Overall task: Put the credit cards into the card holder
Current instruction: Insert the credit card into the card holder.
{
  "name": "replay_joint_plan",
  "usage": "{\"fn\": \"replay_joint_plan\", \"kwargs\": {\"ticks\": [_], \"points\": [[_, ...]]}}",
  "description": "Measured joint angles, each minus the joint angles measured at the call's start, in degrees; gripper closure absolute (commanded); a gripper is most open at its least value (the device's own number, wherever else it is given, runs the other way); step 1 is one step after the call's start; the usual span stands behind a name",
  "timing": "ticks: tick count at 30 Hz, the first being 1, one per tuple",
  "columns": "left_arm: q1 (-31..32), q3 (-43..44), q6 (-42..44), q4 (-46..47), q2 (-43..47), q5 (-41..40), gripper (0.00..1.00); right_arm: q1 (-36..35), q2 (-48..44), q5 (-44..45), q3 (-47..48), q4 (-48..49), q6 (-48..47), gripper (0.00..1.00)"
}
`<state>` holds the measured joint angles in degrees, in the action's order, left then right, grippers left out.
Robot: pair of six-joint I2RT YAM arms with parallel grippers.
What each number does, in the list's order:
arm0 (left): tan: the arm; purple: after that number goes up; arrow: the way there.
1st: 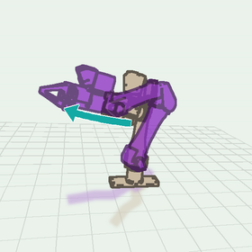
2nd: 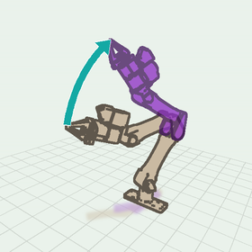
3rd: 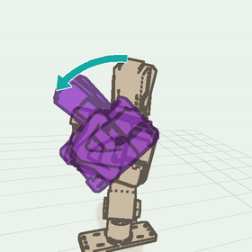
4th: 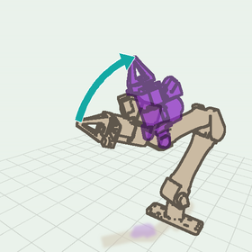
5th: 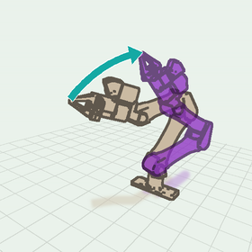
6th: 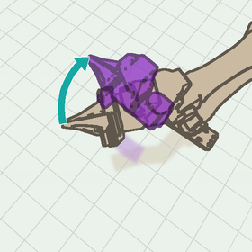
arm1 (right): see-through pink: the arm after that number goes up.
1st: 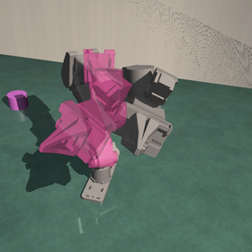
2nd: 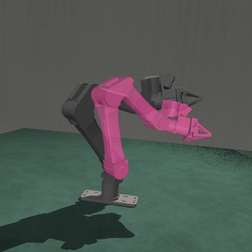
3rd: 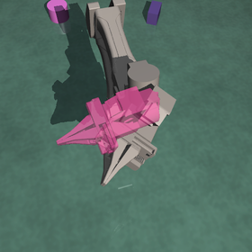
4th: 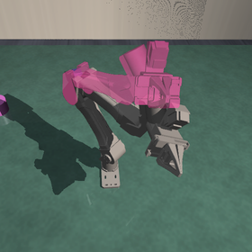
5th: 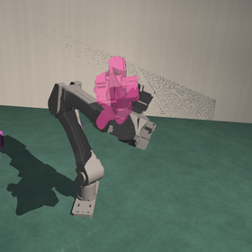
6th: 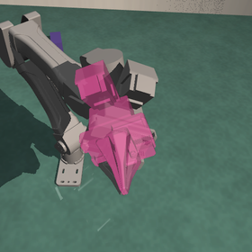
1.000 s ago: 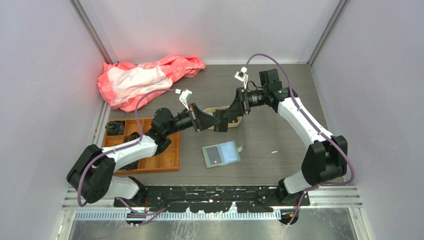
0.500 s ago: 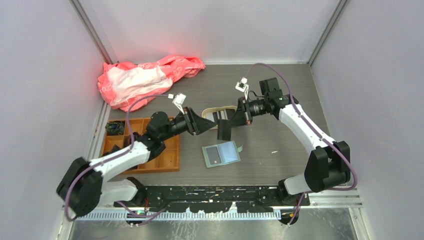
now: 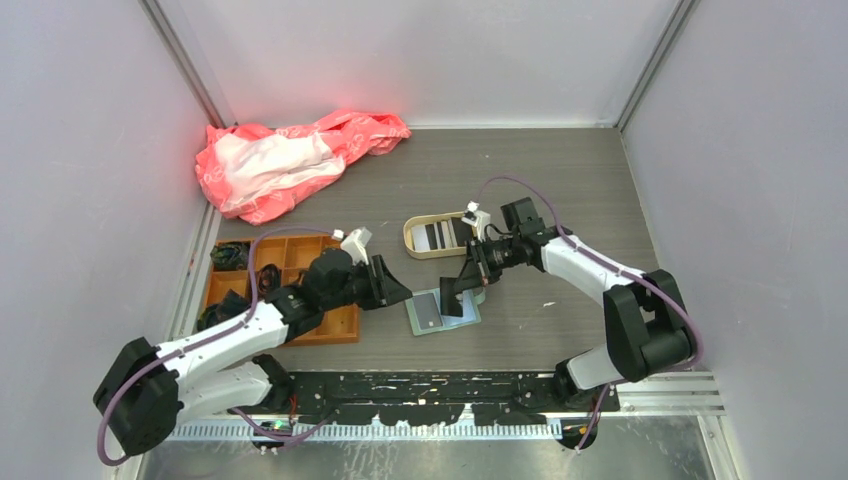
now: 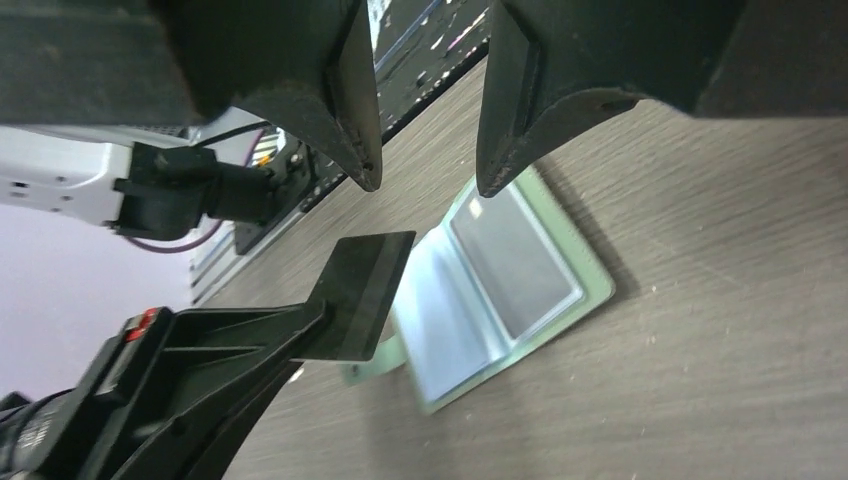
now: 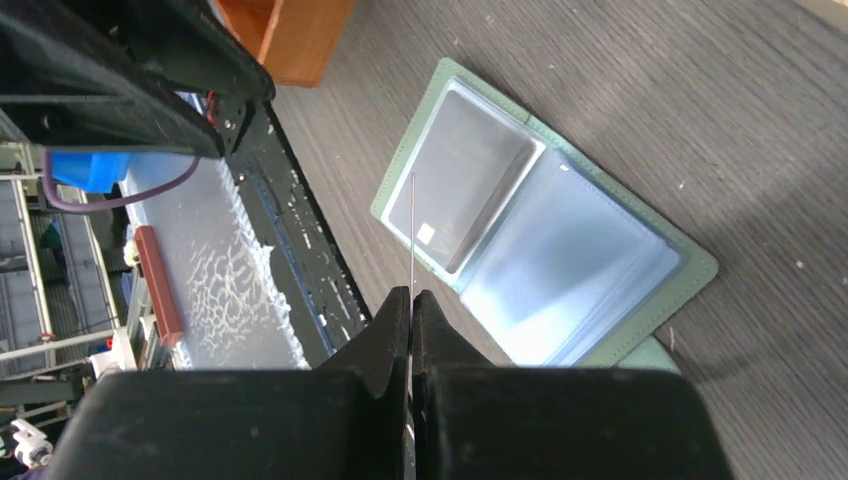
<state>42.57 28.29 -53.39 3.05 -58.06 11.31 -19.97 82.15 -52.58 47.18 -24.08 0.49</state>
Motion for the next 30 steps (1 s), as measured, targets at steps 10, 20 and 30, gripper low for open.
{"fn": "replay_joint_plan", "kwargs": {"ticks": [10,20,30], "points": [[4.2,0.1,-4.0,-4.3,-9.1,-5.4,0.59,-1.3,2.8,7.0,-3.4,9.7,9.2,0.99],[4.7,2.6,-6.5,-5.1,-19.7,-4.5,0.58,-1.3,5.2,8.1,-4.5,13.6,13.6,0.99],[4.7,7.2,-6.4,-5.4,-26.2,-2.7,0.68,-1.3,7.1,8.2,-4.7,13.9,15.2,0.99]]}}
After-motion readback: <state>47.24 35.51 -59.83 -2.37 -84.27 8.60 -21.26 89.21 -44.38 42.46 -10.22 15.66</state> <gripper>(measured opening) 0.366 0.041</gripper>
